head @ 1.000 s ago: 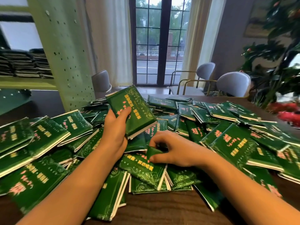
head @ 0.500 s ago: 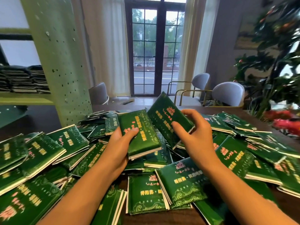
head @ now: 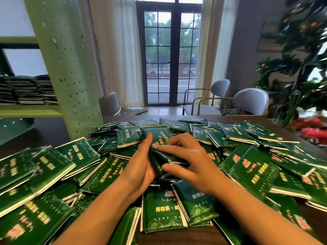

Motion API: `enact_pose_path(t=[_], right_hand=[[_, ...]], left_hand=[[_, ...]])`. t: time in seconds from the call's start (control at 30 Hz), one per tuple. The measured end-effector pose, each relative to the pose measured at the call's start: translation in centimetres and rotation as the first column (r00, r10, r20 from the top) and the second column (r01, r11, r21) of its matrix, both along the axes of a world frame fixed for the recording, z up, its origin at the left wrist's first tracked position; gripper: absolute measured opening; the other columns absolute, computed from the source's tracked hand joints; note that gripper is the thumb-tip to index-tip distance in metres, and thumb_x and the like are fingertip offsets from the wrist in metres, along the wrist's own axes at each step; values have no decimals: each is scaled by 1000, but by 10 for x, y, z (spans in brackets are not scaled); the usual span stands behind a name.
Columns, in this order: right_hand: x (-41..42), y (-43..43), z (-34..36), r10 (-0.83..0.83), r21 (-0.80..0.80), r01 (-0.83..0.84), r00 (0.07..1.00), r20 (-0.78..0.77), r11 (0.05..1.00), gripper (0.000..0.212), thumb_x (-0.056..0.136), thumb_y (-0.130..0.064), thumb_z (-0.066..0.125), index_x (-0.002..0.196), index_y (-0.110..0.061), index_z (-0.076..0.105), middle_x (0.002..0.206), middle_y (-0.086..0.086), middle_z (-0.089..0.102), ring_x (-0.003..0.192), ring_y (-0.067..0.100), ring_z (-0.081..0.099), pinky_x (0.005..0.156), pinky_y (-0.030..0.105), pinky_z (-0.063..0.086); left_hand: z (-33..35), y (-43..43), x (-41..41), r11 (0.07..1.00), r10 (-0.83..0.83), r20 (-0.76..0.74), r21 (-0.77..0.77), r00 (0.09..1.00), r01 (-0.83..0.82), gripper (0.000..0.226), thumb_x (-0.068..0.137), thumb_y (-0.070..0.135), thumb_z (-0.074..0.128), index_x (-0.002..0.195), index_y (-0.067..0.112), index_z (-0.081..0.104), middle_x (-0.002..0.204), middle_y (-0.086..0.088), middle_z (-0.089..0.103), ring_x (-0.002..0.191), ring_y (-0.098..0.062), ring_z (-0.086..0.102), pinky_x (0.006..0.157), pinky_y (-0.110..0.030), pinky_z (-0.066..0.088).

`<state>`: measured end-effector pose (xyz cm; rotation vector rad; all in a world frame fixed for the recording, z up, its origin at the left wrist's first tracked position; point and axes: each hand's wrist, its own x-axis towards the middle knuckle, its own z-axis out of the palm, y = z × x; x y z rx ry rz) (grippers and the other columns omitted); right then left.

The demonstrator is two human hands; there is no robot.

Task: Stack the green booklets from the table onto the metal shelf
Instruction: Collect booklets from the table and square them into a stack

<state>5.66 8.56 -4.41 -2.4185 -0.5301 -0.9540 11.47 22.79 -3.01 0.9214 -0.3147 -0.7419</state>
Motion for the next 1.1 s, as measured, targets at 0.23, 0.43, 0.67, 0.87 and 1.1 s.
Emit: enact_pose_path(t=[0.23,0.43,0.67,0.87,1.1], right_hand=[[-9,-8,18,6,-53,-1,996,87,999,40,93,-33,43,117,-11,65,108,2,68,99,15,59,85,33,45],[-14,-63,36,-599,-189,595,800,42,781,44,92,-43,38,118,-18,64,119,5,61,112,28,52,89,39,38],[-14,-110,17,-787,-395,711,369,-495,582,69,92,-63,32,150,-28,16,159,6,11,145,35,8,116,51,11],[-12,-107,20,-724,-228,722,508,-467,653,46,95,-53,39,130,-27,54,134,7,44,126,31,36,101,44,35],[-7,-108,15,-744,-172,771,490,-454,613,59,85,-54,58,132,-20,45,138,10,39,126,32,36,102,39,33]], left_hand=[[8,-5,7,996,88,42,8,995,-88,29,96,6,41,122,-2,53,85,-18,72,68,-24,71,53,-34,59],[23,-17,5,992,28,-9,124,1000,-27,31,96,8,44,124,-1,50,84,-22,73,68,-28,73,48,-37,57],[30,-45,1,987,11,-26,159,1000,-7,27,94,12,47,118,4,54,78,-17,73,63,-27,72,50,-39,59],[13,-46,2,977,-12,-46,211,999,21,18,94,16,49,104,6,60,73,-14,72,58,-24,71,52,-35,59],[5,-36,10,981,4,-32,196,999,2,18,94,16,49,101,5,61,71,-13,71,55,-23,69,48,-31,58]])
